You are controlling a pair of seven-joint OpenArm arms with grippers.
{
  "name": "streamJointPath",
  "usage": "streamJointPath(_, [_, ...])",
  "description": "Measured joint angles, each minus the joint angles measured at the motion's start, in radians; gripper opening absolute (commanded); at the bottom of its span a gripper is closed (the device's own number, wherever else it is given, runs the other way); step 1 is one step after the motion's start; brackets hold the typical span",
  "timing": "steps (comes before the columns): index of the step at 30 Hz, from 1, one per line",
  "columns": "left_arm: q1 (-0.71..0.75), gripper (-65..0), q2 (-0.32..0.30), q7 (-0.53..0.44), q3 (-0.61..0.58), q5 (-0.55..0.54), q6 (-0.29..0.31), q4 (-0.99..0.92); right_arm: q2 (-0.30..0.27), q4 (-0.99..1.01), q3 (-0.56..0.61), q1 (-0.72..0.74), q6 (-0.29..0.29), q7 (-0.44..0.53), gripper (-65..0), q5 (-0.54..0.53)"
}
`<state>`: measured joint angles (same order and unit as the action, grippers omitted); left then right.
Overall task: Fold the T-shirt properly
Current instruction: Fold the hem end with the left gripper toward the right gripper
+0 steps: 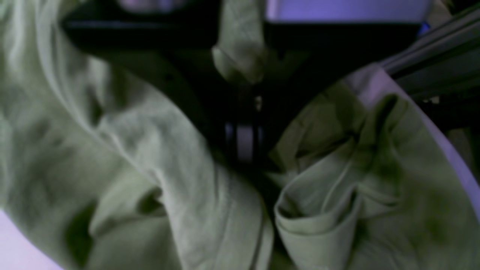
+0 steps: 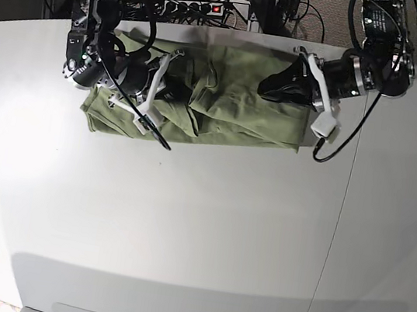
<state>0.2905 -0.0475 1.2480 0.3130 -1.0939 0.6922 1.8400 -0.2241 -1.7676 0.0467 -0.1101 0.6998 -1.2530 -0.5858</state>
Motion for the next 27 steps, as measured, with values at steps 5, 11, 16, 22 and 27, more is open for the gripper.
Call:
streamJointPath(5, [0.000,-63.5,0.000,-0.115,-0.123,0.197,0.000,0.001,0.000,0.000,0.000,-0.001,0.000,0.000,-65.0,-0.031])
streamJointPath(11, [-0.007,-63.5,0.000,-0.369,-0.291,0.572,-0.001,-0.023,0.000,0.000,0.001,-0.001,0.000,-0.005,-65.0,-0.035])
streamJointPath(16, [-0.052,-63.5,0.000,-0.554,-0.347,0.798,-0.002,-0.121,0.000,0.000,0.001,-0.001,0.000,-0.015,-65.0,-0.035])
streamJointPath(22, [-0.135,-63.5,0.000,-0.688,-0.351,0.925,-0.126,-0.216,0.000,0.000,0.001,-0.005,0.000,-0.015,-65.0,-0.039])
streamJointPath(27, [-0.178,-63.5,0.000,-0.678,-0.351,0.965,-0.180,-0.217,0.000,0.000,0.001,-0.006,0.000,-0.016,-65.0,-0.042])
